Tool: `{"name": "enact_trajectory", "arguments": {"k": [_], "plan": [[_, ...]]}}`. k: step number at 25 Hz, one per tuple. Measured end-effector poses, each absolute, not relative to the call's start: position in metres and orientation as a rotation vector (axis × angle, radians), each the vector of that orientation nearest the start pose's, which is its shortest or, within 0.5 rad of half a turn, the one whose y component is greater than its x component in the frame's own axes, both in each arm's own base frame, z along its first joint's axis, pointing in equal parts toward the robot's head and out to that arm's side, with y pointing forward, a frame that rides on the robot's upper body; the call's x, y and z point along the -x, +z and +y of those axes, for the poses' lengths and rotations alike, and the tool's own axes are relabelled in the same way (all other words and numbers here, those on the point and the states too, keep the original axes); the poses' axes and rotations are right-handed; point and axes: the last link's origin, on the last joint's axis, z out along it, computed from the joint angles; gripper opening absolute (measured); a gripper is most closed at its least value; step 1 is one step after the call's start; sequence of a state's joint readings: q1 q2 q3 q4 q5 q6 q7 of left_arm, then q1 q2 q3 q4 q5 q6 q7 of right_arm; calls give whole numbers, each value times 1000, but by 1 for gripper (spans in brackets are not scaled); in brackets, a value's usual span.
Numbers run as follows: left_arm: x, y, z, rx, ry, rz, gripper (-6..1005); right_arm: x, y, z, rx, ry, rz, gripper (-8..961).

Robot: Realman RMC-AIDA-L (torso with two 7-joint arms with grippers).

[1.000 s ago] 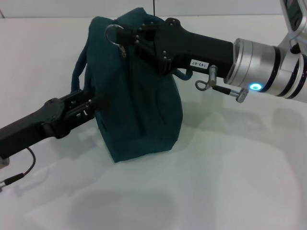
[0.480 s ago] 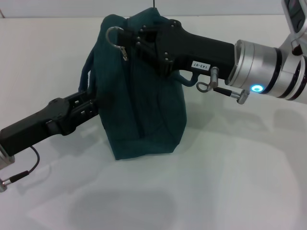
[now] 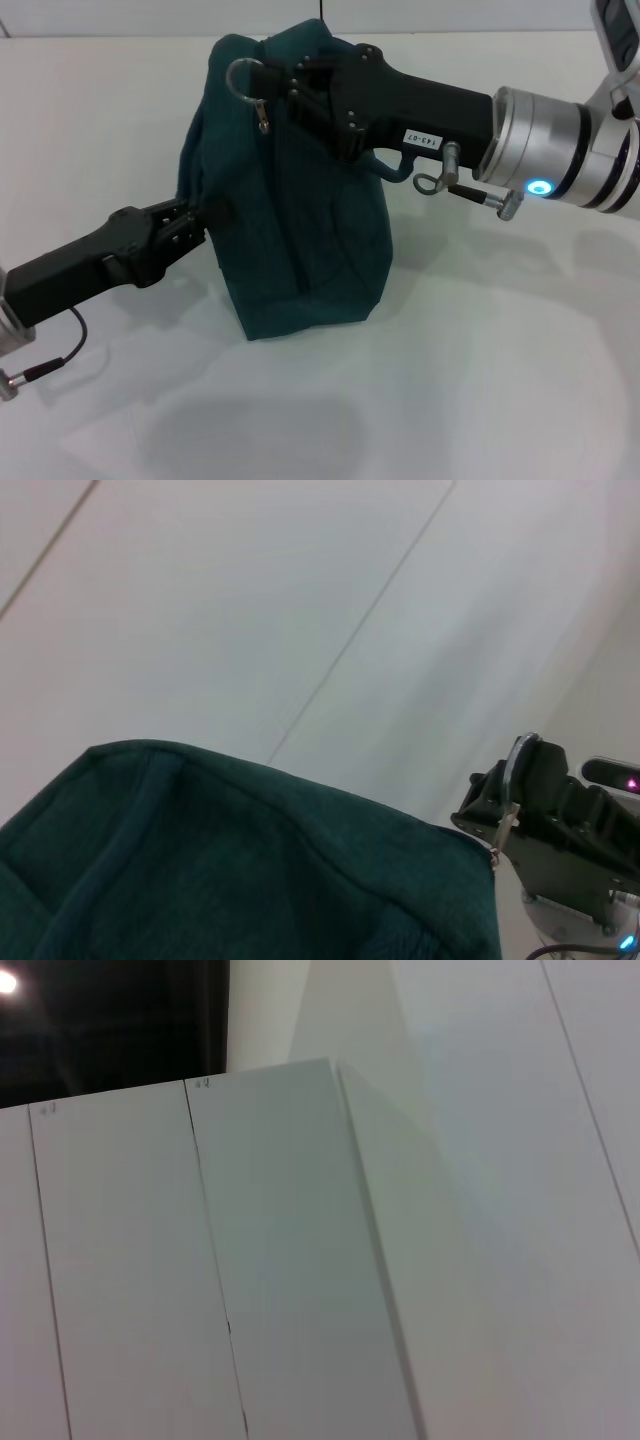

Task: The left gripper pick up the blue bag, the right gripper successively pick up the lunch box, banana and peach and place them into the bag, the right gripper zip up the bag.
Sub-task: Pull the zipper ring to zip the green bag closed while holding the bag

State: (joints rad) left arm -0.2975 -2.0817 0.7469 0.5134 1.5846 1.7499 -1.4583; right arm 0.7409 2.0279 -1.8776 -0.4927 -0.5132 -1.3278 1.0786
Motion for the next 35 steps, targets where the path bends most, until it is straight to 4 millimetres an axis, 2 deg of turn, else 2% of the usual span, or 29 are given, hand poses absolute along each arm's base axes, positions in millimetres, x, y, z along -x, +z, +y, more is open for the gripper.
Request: {"name": "enact_trajectory", "arguments": {"k": [7, 15, 24, 30, 35], "plan": [[281, 4, 262, 2467, -1299, -985, 142, -109, -59, 355, 2655, 1431, 383, 88], [267, -13, 260, 2576, -1307, -892, 83, -127, -51, 364, 2602, 1452, 689, 91], [259, -17, 253, 2660, -1337, -795, 67, -131, -45, 370, 2553, 1467, 734, 94], [264, -11, 243, 2655, -1360, -775, 61, -143, -42, 381, 2471, 1425, 797, 97], [276, -3, 235, 2612, -1349, -805, 61, -162, -40, 390, 2374, 1364, 886, 99]]}}
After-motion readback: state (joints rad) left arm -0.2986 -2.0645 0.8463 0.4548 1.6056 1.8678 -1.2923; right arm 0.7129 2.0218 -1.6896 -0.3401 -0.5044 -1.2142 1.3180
